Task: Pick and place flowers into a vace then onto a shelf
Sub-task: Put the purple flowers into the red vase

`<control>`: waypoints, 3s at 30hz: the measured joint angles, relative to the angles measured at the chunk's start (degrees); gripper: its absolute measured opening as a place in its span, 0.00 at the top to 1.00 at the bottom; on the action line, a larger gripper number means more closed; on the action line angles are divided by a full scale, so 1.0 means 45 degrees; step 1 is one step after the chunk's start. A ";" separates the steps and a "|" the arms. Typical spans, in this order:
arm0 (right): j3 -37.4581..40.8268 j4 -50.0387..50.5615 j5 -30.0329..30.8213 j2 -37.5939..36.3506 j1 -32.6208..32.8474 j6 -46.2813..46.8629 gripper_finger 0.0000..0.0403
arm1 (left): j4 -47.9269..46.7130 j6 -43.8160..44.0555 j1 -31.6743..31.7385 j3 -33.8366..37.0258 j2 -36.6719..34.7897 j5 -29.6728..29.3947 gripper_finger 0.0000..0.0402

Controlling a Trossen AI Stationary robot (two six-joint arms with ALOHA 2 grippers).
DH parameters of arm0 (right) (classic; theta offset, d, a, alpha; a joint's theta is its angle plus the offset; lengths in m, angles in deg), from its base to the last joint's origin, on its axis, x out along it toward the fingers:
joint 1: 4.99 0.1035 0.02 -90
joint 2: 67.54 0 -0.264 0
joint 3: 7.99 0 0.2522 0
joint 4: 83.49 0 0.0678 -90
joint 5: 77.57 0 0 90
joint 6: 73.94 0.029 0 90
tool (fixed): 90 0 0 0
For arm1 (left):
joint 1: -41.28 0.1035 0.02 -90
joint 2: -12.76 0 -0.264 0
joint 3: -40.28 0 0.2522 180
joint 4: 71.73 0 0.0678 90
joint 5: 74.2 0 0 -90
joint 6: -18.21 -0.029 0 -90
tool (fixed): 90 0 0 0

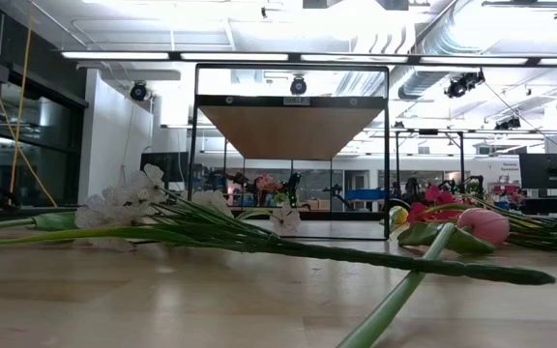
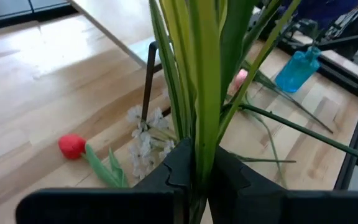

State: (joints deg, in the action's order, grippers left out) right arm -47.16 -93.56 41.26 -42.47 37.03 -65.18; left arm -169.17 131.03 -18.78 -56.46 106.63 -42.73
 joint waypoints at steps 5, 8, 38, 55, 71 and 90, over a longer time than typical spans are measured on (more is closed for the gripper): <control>0.0000 0.0000 -0.0011 0.0001 0.0004 0.0008 0.49 | 0.0050 0.0000 0.0005 0.0000 0.0000 0.0681 0.83; 0.0000 -0.0001 -0.0016 -0.0004 0.0000 0.0013 0.49 | 0.0065 0.0000 0.0005 0.0000 0.0000 0.0915 0.83; 0.0000 0.0010 -0.0016 -0.0004 0.0000 -0.0060 0.49 | 0.0293 -0.0102 0.0005 -0.0005 0.0010 0.1917 0.83; 0.0000 0.0024 -0.0016 0.0001 0.0001 -0.0070 0.48 | 0.0293 -0.0102 0.0005 -0.0005 0.0010 0.1917 0.83; 0.0005 0.0112 -0.0016 -0.0003 0.0000 -0.0072 0.49 | 0.0303 -0.0101 0.0005 -0.0005 0.0010 0.1917 0.83; 0.0005 0.0110 -0.0016 0.0000 0.0003 -0.0080 0.49 | 0.0442 0.0005 0.0008 -0.0010 0.0010 0.2910 0.83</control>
State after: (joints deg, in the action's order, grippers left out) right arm -47.13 -93.07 41.19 -42.47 37.04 -65.53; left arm -167.18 131.05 -18.74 -56.50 106.67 -29.64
